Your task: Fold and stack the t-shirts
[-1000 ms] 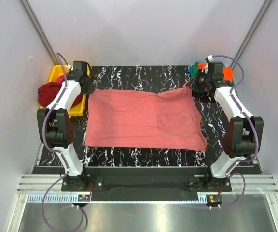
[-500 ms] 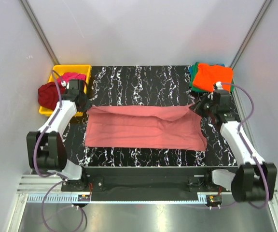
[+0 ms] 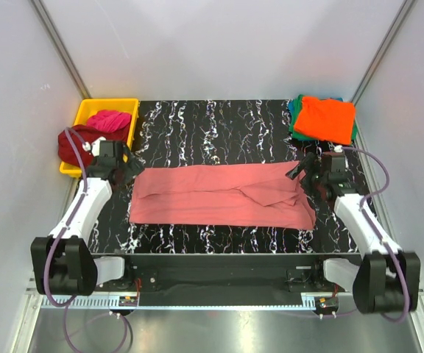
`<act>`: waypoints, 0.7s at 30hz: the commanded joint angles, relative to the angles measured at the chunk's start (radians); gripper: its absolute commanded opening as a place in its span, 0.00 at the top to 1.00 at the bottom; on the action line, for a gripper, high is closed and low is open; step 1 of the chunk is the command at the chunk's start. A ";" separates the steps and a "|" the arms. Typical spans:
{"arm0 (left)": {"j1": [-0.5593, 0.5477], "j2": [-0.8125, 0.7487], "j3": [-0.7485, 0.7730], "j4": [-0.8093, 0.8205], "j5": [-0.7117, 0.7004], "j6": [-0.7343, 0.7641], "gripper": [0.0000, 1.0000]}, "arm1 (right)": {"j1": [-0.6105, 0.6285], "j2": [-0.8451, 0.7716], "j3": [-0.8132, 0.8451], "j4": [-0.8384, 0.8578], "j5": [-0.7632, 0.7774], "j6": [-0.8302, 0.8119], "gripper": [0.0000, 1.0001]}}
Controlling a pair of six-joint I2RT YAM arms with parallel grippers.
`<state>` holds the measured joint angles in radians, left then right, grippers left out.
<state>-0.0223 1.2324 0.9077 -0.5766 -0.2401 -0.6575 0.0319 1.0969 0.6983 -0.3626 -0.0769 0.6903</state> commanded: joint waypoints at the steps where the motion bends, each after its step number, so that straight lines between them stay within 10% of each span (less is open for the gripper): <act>1: -0.050 0.010 -0.036 0.040 -0.019 -0.036 0.03 | -0.001 0.121 0.049 0.019 -0.058 -0.014 0.00; 9: -0.169 0.171 -0.062 0.078 0.022 -0.065 0.19 | 0.000 0.395 0.144 0.033 -0.070 -0.058 0.11; 14: -0.192 0.265 -0.079 0.092 0.032 -0.067 0.28 | 0.000 0.567 0.231 0.053 -0.133 -0.118 0.53; 18: -0.194 0.308 -0.096 0.100 0.035 -0.047 0.57 | 0.000 0.684 0.302 0.047 -0.191 -0.158 0.92; 21: -0.194 0.338 -0.119 0.122 0.045 -0.039 0.76 | 0.000 0.739 0.352 0.048 -0.204 -0.164 1.00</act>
<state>-0.2119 1.5322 0.8200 -0.5167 -0.2173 -0.7033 0.0299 1.7802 1.0111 -0.3347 -0.2554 0.5674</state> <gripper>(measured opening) 0.312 0.022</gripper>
